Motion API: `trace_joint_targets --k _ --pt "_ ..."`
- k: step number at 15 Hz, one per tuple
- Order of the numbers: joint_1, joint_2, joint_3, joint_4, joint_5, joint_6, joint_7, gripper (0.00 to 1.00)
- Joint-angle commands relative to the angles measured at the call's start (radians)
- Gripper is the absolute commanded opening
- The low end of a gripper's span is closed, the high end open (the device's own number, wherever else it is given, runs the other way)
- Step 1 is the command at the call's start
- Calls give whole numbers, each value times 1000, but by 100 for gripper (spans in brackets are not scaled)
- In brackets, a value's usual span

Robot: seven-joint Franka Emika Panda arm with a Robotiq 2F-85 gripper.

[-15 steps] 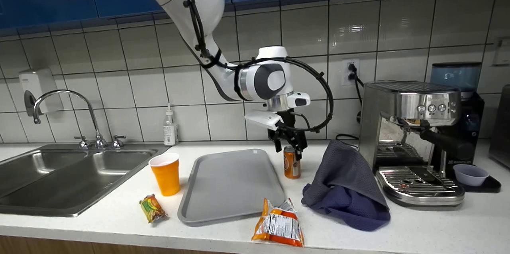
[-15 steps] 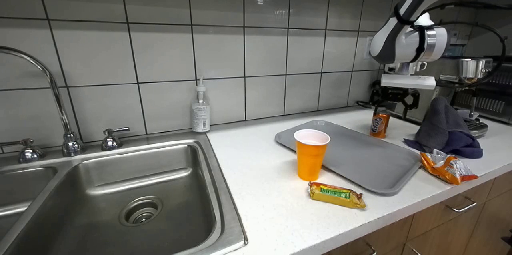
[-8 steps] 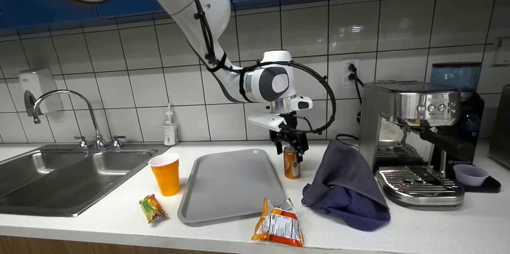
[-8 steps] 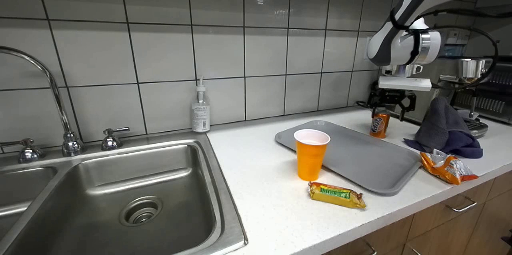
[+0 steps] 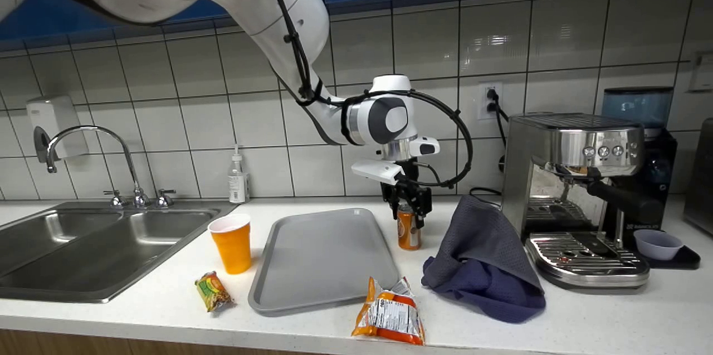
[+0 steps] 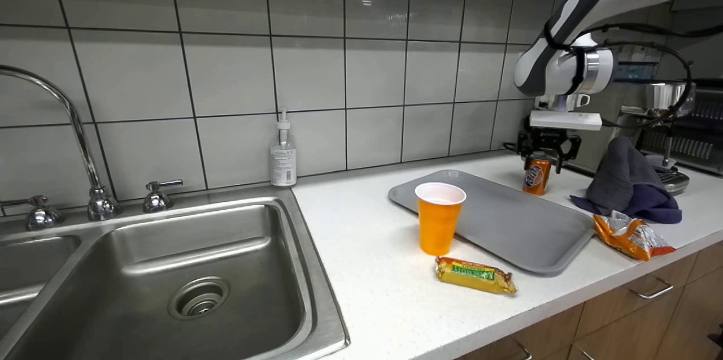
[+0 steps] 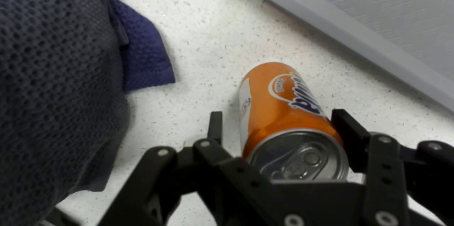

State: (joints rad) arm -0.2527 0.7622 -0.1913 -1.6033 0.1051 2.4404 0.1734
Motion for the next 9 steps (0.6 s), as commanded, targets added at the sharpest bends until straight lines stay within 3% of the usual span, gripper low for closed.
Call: trace_joint_targets --k 1,2,3,9 --pt "-26 33 18 71 16 -50 -25 49" --pt "-26 37 18 77 15 -52 -24 41" --pt "-26 39 17 82 15 -56 -24 38" --pt "-31 52 19 102 19 -53 -22 38"
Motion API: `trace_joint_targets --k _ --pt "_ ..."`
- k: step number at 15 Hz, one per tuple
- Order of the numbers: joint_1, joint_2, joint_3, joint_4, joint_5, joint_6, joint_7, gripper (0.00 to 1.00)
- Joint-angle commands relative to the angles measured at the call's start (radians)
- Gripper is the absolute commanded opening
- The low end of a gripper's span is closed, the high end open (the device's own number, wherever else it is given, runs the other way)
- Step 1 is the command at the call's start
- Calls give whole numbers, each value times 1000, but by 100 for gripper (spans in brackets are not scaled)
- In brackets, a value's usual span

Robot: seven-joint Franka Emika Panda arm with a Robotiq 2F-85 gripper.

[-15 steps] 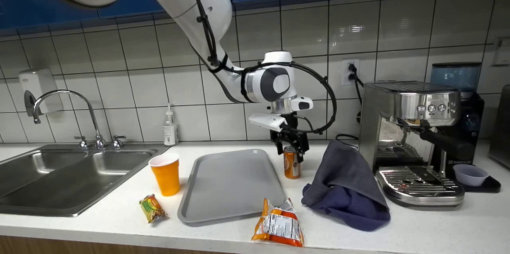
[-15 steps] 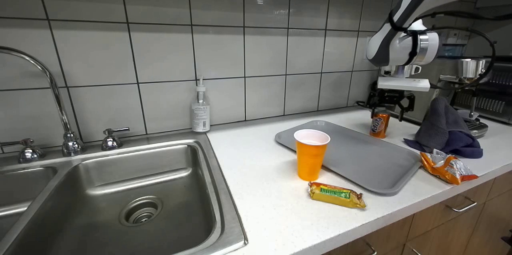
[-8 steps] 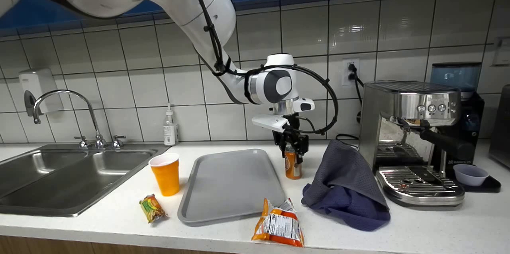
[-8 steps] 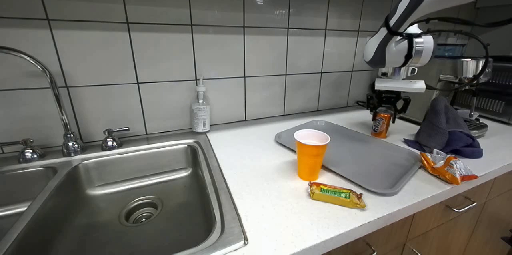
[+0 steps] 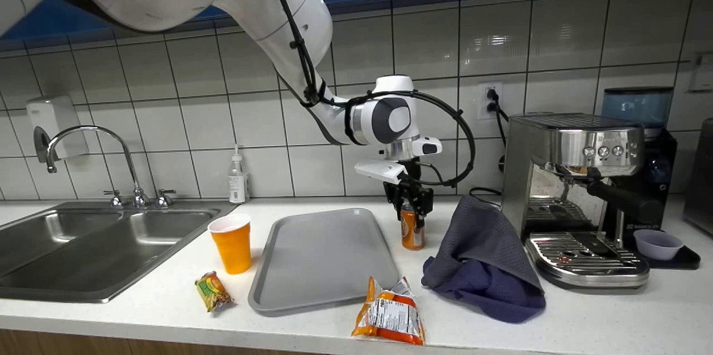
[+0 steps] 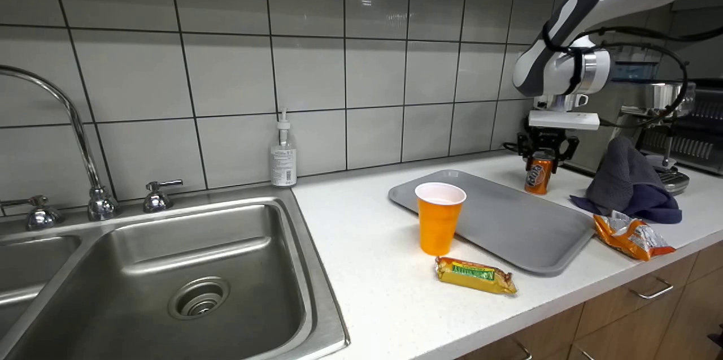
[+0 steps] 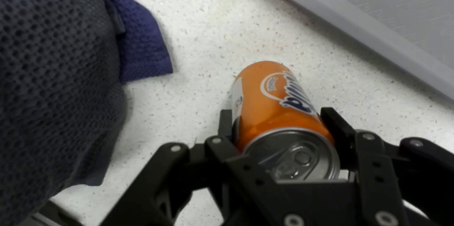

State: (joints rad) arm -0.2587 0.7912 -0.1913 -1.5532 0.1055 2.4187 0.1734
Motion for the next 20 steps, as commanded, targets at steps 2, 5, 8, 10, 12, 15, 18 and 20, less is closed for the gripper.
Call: trace_joint_targets --k 2,5,8,10,12,15,18,20 --pt "-24 -40 19 -19 28 -20 -24 38" --pt "-20 -71 18 -53 33 -7 -29 38" --pt "-7 -114 17 -102 28 11 -28 38" --pt "2 -143 15 -137 23 18 -26 38" --pt "13 -175 18 -175 22 24 -26 38" --pt "32 -217 23 -229 17 35 -24 38" --pt "58 -248 28 -274 11 40 -23 38" --pt "74 -262 38 -296 9 41 -23 38"
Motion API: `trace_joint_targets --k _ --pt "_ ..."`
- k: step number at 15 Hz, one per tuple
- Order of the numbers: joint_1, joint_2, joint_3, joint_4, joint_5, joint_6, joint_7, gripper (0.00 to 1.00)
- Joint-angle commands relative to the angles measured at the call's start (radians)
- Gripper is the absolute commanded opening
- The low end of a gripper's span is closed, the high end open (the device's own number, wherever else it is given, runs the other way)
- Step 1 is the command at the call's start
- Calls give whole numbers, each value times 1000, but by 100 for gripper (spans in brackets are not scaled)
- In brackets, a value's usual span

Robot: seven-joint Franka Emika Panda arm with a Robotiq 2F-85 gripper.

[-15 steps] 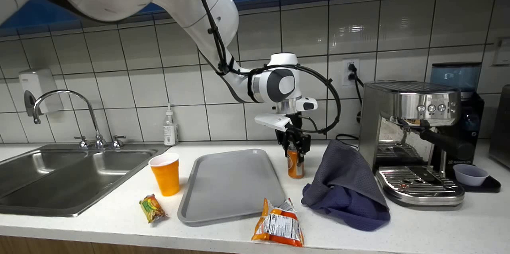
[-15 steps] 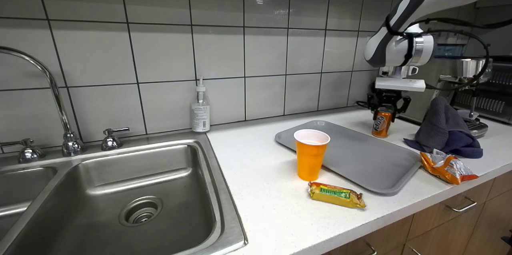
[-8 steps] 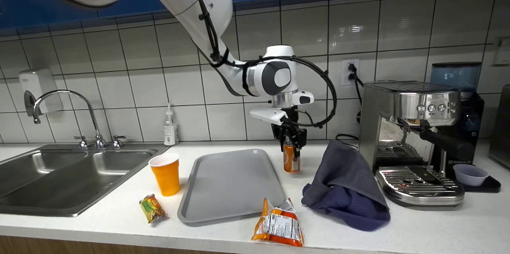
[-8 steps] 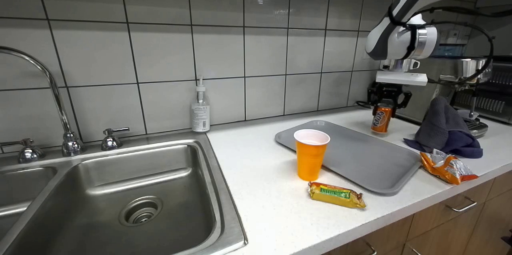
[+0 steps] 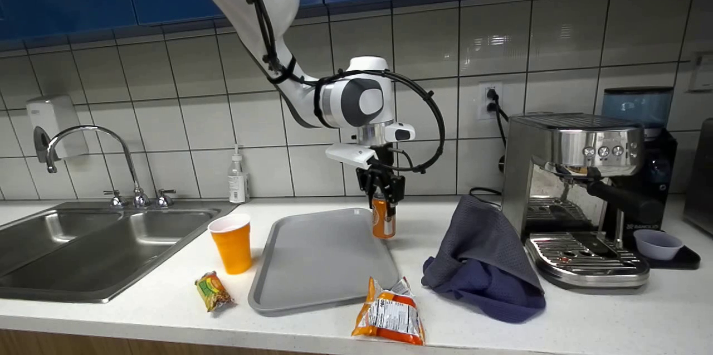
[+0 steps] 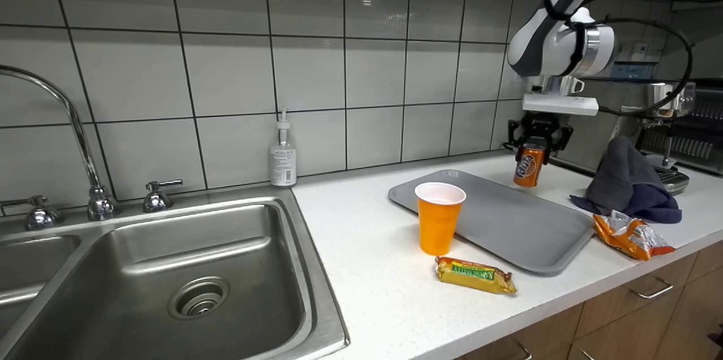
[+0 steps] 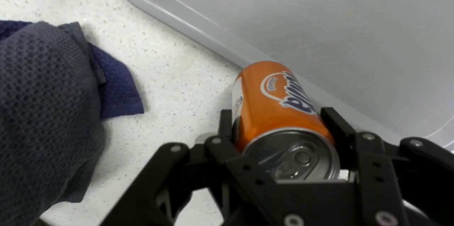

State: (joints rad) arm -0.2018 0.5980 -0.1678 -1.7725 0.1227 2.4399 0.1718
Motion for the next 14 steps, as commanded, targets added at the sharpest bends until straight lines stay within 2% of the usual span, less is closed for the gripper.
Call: trace_joint_targets --k 1,14 --pt "24 -73 19 -85 -8 20 -24 38" --pt "126 -41 65 -75 -81 39 -78 38"
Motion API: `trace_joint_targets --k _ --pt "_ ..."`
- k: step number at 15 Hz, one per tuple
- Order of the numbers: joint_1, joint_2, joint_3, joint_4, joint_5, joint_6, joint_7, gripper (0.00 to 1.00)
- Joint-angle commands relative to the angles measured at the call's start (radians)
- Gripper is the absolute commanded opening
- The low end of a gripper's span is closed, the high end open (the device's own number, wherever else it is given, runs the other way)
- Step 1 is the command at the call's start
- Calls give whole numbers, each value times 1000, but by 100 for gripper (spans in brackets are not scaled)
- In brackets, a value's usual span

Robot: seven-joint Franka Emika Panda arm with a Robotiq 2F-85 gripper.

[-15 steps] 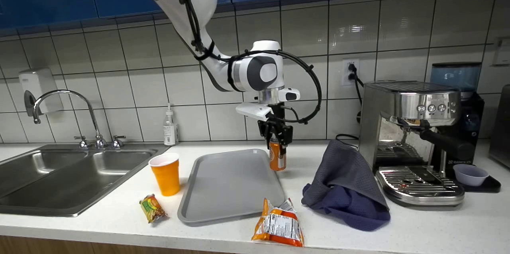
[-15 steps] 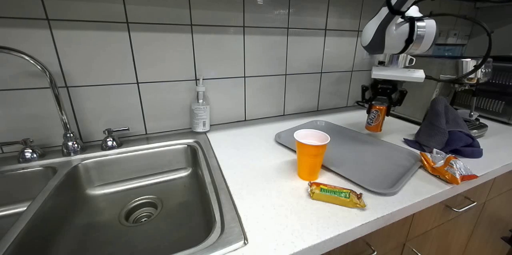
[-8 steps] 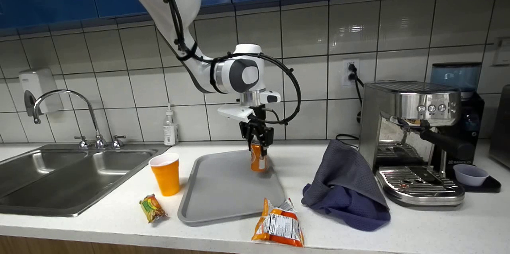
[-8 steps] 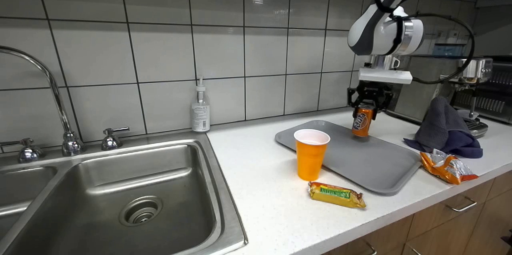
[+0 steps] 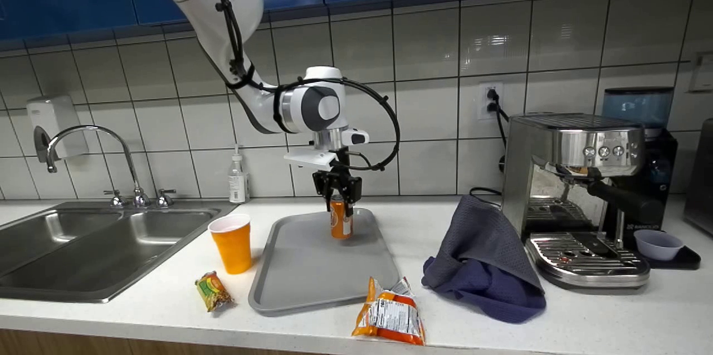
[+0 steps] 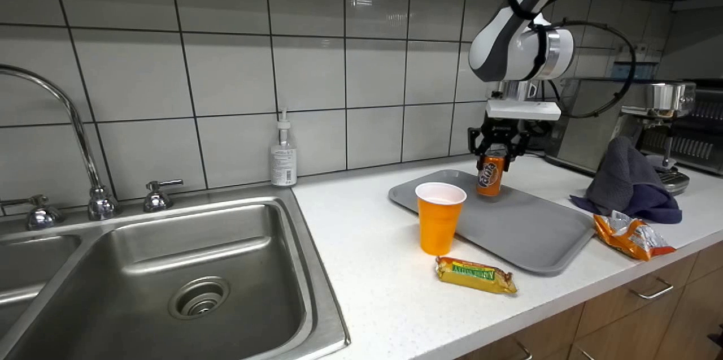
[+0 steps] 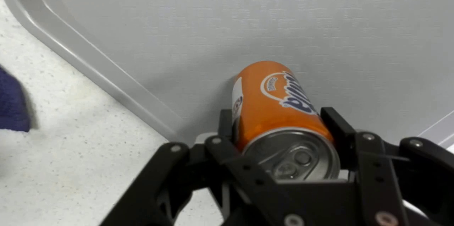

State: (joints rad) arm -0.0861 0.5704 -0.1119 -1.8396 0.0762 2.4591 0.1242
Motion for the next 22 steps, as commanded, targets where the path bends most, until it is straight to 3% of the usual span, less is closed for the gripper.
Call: trace_joint_targets --k 1,13,14,17,22 --pt "16 -6 10 -2 -43 22 -35 38" --pt "27 48 22 22 -83 81 -85 38" --pt "26 41 23 15 -82 88 -89 88" --pt "17 17 28 -6 -73 102 -101 99" --pt "12 -43 26 -56 -71 113 -100 100"
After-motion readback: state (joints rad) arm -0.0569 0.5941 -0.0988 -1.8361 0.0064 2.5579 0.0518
